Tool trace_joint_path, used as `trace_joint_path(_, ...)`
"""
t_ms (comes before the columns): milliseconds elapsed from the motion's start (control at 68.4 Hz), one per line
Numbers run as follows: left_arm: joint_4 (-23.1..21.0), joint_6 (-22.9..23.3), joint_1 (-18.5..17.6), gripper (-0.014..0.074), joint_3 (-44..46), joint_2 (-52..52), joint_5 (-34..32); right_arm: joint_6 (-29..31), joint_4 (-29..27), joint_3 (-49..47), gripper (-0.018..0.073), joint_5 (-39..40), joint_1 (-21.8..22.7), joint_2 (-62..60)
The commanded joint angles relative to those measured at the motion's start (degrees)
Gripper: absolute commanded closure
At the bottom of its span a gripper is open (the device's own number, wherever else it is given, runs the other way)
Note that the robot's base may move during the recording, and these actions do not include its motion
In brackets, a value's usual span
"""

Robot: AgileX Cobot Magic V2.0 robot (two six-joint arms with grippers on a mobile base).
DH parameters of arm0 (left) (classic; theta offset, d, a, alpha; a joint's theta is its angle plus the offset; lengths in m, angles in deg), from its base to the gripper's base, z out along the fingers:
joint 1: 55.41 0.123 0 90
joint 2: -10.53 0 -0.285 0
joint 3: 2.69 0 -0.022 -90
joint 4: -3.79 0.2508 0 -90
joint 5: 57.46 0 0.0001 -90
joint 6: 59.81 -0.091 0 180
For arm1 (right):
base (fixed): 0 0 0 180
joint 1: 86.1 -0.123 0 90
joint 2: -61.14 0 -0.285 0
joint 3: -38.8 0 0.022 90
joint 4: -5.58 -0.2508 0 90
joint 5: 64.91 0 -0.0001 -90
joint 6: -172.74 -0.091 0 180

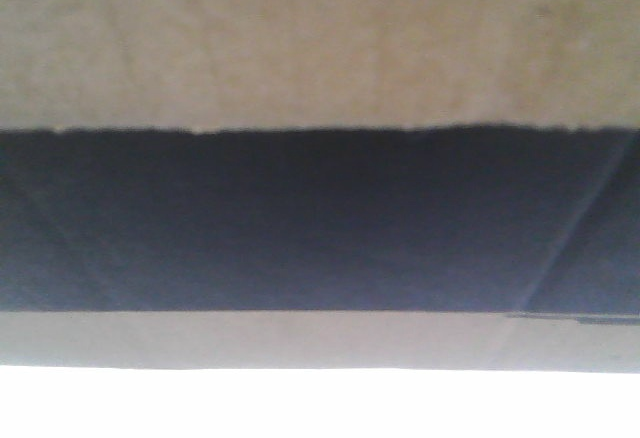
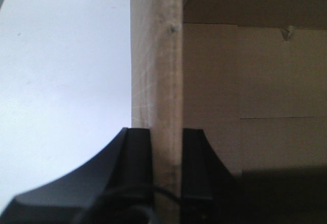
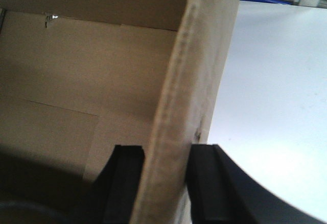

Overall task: Grab box from left shelf to table start
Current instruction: 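Lower the held box onto the white table with both grippers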

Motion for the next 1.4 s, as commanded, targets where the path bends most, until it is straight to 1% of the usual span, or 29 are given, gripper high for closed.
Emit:
trace_joint_path(0,-6.2,0.1,-0.5,0.0688,2.1,0.0,-9.2,1.5,-2.0,-1.6,0.0496,5.9,0.1,0.7)
trace_joint_path(1390,-6.5,0.1,-0.5,0.0688,2.1,0.0,-9.2,1.5,-2.0,-1.6,0.0496,6.1,0.1,0.7)
